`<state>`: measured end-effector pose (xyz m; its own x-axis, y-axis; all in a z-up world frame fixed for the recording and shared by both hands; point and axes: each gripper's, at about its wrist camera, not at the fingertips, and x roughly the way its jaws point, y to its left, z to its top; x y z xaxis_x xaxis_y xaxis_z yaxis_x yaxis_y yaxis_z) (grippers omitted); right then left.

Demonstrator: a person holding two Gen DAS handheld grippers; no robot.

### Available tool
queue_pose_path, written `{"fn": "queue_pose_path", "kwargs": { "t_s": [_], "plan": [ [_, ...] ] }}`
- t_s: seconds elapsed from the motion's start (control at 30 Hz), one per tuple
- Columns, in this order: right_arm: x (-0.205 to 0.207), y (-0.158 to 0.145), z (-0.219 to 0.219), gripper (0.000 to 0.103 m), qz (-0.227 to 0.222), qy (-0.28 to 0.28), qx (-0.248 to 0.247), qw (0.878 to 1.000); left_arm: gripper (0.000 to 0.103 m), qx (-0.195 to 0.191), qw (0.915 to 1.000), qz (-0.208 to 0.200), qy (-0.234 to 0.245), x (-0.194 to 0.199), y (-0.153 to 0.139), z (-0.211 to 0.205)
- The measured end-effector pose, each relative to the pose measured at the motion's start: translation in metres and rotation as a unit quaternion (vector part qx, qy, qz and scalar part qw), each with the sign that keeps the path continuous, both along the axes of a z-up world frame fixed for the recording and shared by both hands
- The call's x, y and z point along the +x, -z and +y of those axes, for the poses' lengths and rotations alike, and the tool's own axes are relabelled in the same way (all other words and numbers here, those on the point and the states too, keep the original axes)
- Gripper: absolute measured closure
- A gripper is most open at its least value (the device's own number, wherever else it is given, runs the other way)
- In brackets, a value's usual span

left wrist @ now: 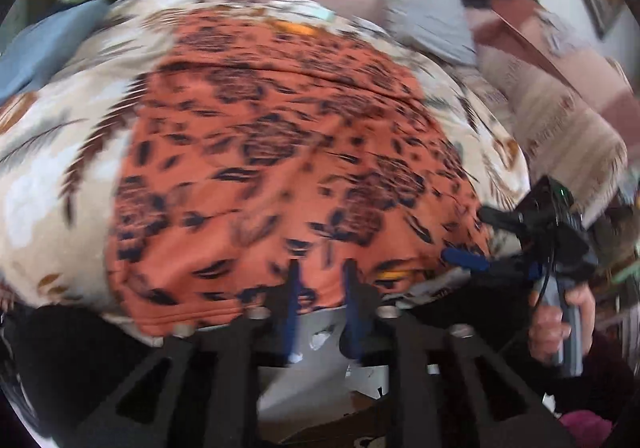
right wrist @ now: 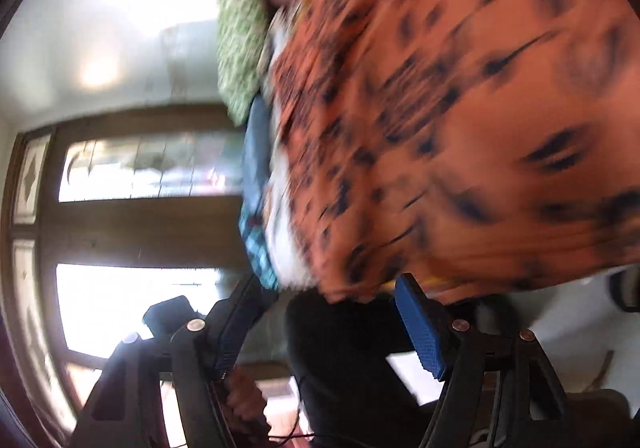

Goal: Fold small clothes

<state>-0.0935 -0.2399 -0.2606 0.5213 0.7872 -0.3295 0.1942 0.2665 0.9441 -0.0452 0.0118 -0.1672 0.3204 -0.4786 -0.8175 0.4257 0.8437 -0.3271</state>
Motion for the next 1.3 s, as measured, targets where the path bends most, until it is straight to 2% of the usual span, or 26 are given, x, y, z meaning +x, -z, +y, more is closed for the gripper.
{"fn": "queue_pose_path", "kwargs": {
  "t_s": [0.07, 0.13, 0.2, 0.27, 0.37, 0.47, 0.5, 0.57, 0.7, 0.77, 0.83, 0.93, 1.03, 1.13, 1.2, 1.3],
  "plan": [
    [-0.014, 0.004, -0.026, 0.030, 0.009, 0.043, 0.016, 0.999, 0.057, 0.015, 0.9987, -0.020, 0.043, -0.008, 0.005, -0.030],
    [-0.023, 0.004, -0.045, 0.030, 0.011, 0.070, 0.018, 0.997, 0.056, 0.053, 0.9953, -0.046, 0.067, -0.011, 0.012, -0.052],
    [-0.029, 0.004, -0.055, 0.030, 0.007, 0.086, 0.023, 0.996, 0.055, 0.099, 0.9878, -0.087, 0.083, -0.015, 0.019, -0.070],
    [-0.035, 0.007, -0.059, 0.030, 0.001, 0.093, 0.039, 0.995, 0.055, 0.136, 0.9811, -0.101, 0.094, -0.015, 0.028, -0.081],
    [-0.036, 0.015, -0.061, 0.030, -0.002, 0.084, 0.060, 0.995, 0.055, 0.138, 0.9794, -0.096, 0.111, -0.013, 0.036, -0.084],
    [-0.035, 0.024, -0.063, 0.030, -0.001, 0.076, 0.073, 0.994, 0.058, 0.169, 0.9706, -0.118, 0.124, -0.009, 0.044, -0.094],
    [-0.034, 0.027, -0.061, 0.030, 0.000, 0.075, 0.080, 0.994, 0.073, 0.169, 0.9701, -0.122, 0.124, -0.006, 0.046, -0.095],
    [-0.033, 0.029, -0.060, 0.030, 0.000, 0.072, 0.094, 0.993, 0.098, 0.164, 0.9717, -0.116, 0.124, 0.001, 0.047, -0.097],
    [-0.035, 0.035, -0.053, 0.030, -0.004, 0.078, 0.137, 0.987, 0.100, 0.135, 0.9749, -0.124, 0.126, -0.003, 0.032, -0.097],
    [-0.035, 0.039, -0.046, 0.030, -0.003, 0.080, 0.167, 0.983, 0.100, 0.107, 0.9755, -0.140, 0.132, -0.012, 0.013, -0.093],
    [-0.031, 0.040, -0.032, 0.029, -0.007, 0.066, 0.192, 0.979, 0.100, 0.101, 0.9737, -0.152, 0.137, -0.018, -0.001, -0.092],
    [-0.024, 0.040, -0.011, 0.029, -0.008, 0.042, 0.206, 0.978, 0.100, 0.081, 0.9761, -0.148, 0.137, -0.024, -0.015, -0.090],
    [-0.017, 0.050, 0.002, 0.027, 0.006, 0.051, 0.240, 0.970, 0.100, 0.081, 0.9755, -0.149, 0.141, -0.027, -0.017, -0.092],
    [-0.020, 0.060, -0.008, 0.027, 0.012, 0.101, 0.241, 0.965, 0.100, 0.085, 0.9759, -0.137, 0.147, -0.033, -0.011, -0.093],
    [-0.033, 0.064, -0.031, 0.027, 0.012, 0.168, 0.210, 0.963, 0.100, 0.096, 0.9752, -0.131, 0.150, -0.037, -0.004, -0.094],
    [-0.059, 0.056, -0.075, 0.027, -0.019, 0.258, 0.167, 0.952, 0.100, 0.118, 0.9739, -0.101, 0.166, -0.038, 0.017, -0.099]
  ]
}}
